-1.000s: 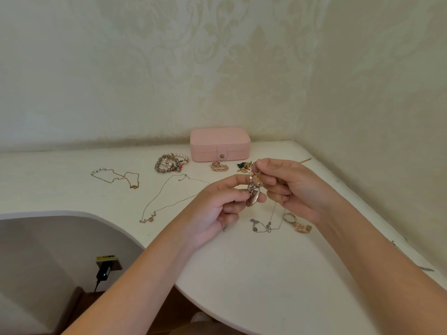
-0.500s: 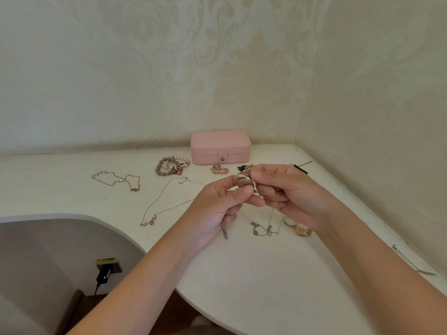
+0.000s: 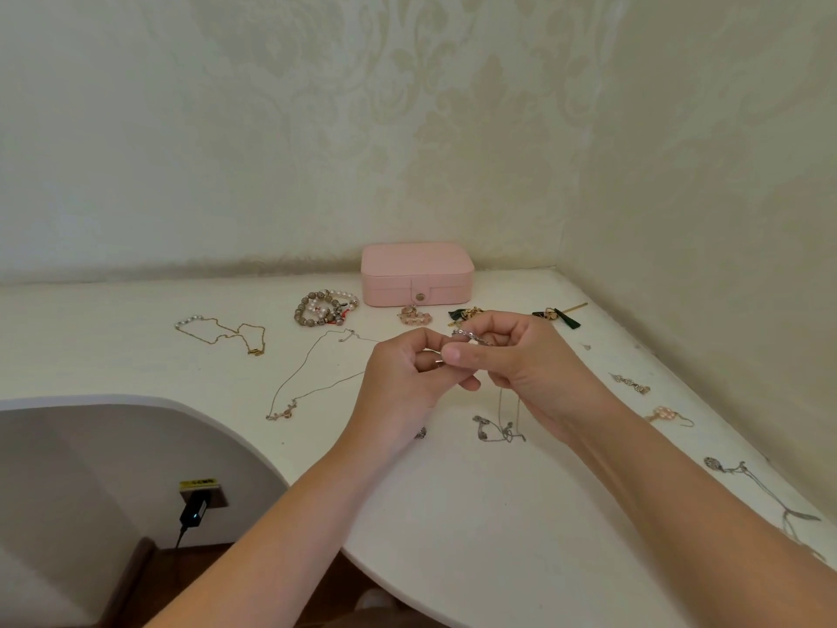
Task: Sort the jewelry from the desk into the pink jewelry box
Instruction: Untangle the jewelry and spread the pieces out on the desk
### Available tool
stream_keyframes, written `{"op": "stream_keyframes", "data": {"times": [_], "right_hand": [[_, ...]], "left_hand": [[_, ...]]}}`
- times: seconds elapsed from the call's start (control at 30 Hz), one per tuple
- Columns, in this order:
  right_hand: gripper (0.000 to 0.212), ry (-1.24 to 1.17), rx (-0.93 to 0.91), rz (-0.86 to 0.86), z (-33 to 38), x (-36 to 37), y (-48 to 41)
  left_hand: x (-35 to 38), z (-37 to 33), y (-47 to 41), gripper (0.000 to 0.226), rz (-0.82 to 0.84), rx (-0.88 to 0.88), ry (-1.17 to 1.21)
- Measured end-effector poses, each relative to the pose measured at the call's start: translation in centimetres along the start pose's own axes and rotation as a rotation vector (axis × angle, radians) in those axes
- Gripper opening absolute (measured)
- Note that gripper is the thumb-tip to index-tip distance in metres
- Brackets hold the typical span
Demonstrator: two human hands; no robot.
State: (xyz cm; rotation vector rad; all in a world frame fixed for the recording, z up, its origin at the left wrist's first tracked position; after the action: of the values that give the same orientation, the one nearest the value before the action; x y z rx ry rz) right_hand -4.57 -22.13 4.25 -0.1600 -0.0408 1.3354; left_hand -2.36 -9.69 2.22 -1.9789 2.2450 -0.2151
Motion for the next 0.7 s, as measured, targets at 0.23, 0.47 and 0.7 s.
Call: {"op": "stream_keyframes", "data": {"times": [0.23,0.47,0.7], "right_hand": [[0.005,-0.171,0.01,0.022,0.9,-0.8,0.2],[0.012,-0.082,-0.04,0.024,1.1,-0.8,0.3],[0.013,0.011,-0.129,-0.046,1.2,-0.9,0.2]], "left_hand": [[0.8,-0.5,0.3,0.018,0.24,-0.238,0.323],[0.4,-0.1,-0.2,0.016,0.182,-0.192,0.226],[-0.3,0.1,-0.2,0.022,0.019,-0.089,0.071]]}}
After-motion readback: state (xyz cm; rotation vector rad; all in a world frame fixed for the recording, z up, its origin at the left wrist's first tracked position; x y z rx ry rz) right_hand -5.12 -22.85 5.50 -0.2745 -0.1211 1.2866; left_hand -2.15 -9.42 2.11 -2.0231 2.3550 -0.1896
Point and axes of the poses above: each hand's wrist, its own y-axis away from the middle knuckle, its own x-axis out of the palm, z = x × y, the point moved 5 cm from there along -y, towards the middle knuckle, and after that the axes turned 11 degrees about -z, right-handed, at the moved point
